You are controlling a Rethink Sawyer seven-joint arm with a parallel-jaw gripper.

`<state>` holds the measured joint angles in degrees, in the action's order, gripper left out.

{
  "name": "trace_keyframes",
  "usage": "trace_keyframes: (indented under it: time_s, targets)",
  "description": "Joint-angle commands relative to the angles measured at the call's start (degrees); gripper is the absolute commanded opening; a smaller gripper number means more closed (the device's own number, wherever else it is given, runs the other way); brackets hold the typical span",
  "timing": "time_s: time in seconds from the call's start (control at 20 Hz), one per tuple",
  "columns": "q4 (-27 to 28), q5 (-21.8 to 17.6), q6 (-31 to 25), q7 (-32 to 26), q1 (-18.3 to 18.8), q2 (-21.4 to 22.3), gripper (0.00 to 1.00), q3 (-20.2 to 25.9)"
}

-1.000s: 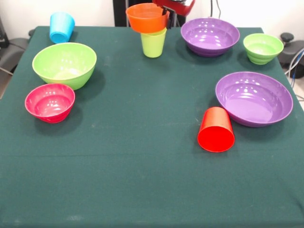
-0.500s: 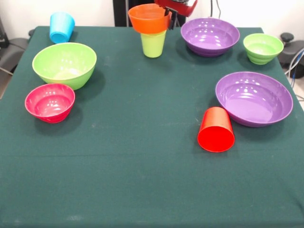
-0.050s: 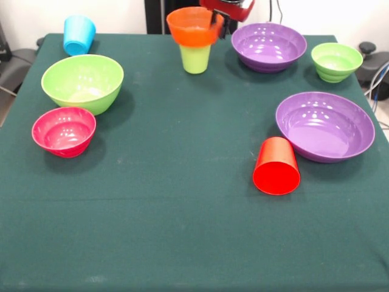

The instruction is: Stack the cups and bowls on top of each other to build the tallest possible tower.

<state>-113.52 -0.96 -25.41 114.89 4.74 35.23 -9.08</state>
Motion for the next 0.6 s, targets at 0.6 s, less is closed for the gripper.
trace_keyframes:
  time_s: [0.6]
  targets:
    - [2.54, 0.47, 0.22, 4.92, -0.76, -2.18, 1.0, 6.29]
